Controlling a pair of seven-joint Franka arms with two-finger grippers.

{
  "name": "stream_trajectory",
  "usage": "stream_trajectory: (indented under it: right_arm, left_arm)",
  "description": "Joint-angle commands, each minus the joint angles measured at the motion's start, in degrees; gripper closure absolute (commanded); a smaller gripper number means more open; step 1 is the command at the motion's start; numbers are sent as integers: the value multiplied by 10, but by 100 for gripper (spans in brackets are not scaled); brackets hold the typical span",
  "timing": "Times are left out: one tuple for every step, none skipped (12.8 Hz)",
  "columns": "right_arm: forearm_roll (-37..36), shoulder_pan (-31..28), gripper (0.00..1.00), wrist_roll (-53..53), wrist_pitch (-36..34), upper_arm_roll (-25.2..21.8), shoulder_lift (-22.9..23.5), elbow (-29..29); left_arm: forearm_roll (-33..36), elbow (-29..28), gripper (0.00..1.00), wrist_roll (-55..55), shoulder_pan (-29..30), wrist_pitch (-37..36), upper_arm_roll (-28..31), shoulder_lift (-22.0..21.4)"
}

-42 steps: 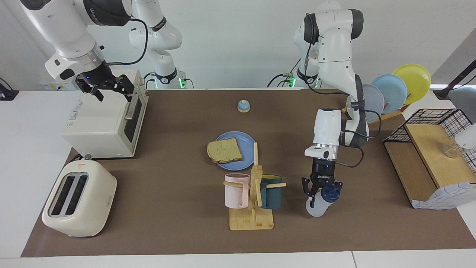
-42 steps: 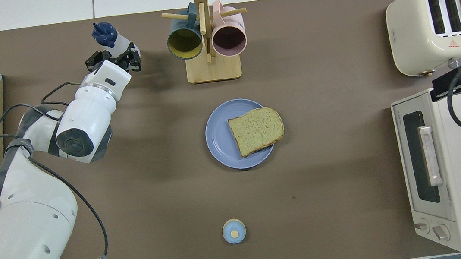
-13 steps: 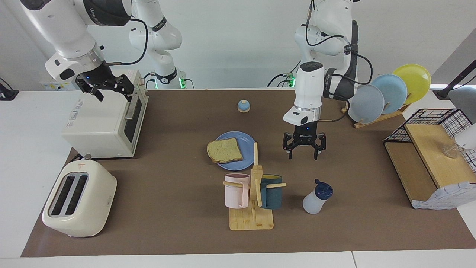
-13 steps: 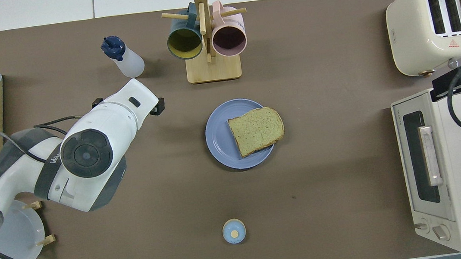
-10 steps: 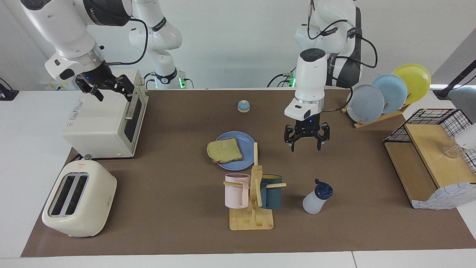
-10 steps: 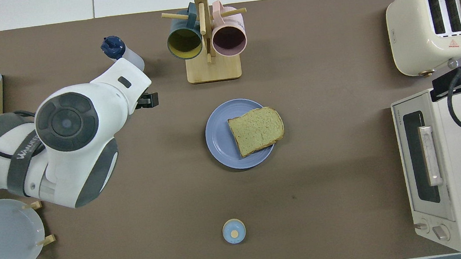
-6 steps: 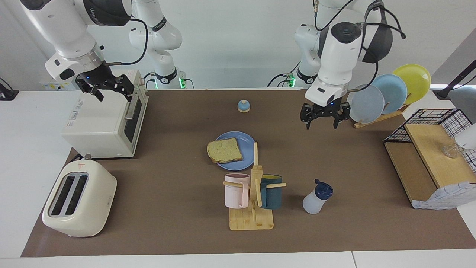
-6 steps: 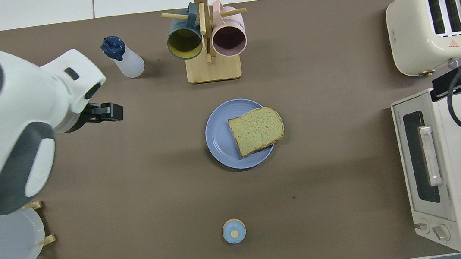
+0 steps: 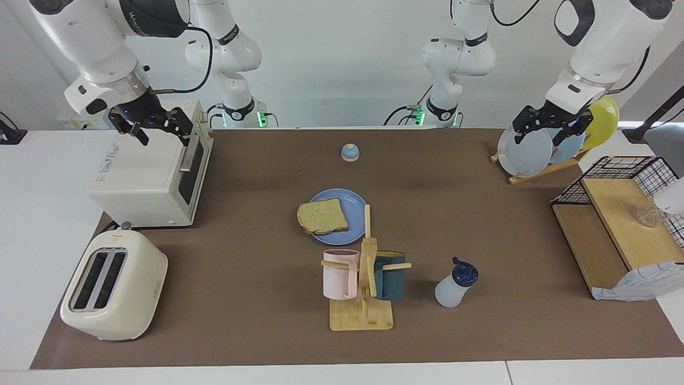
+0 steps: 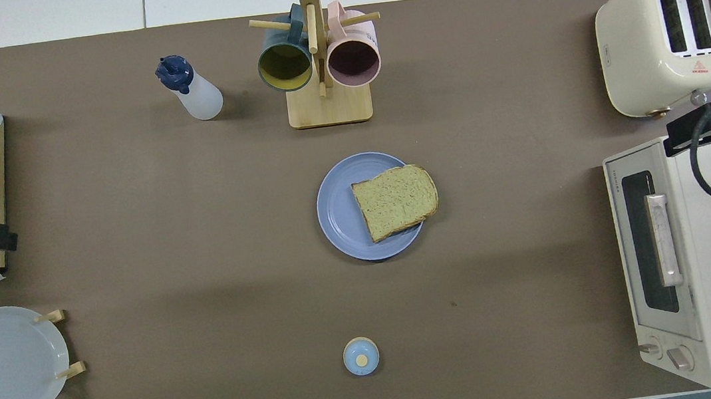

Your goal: Put bread on plate and add seasoning

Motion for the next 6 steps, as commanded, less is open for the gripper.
stream_trajectory:
  right_arm:
    - [8,-5,0,-4,1,3,-7,-6]
    - [8,-5,0,-4,2,3,-7,-6]
    - [8,-5,0,-4,1,3,-7,-6]
    - [8,-5,0,-4,1,3,-7,-6]
    - [8,-5,0,-4,1,3,-7,-6]
    - [8,-5,0,-4,2,3,-7,-6]
  left_arm:
    - [-2,5,0,0,-9,-8,-15,2]
    - [-2,3,0,-1,-11,-10,-17,0]
    - [-2,4,0,-1,-10,-9,-17,0]
    - [-3,5,0,-3,-5,-9,-16,-3]
    - [-3,6,0,-2,0,-9,-12,-6]
    - [-3,10,0,-6,9,-6,-17,-5]
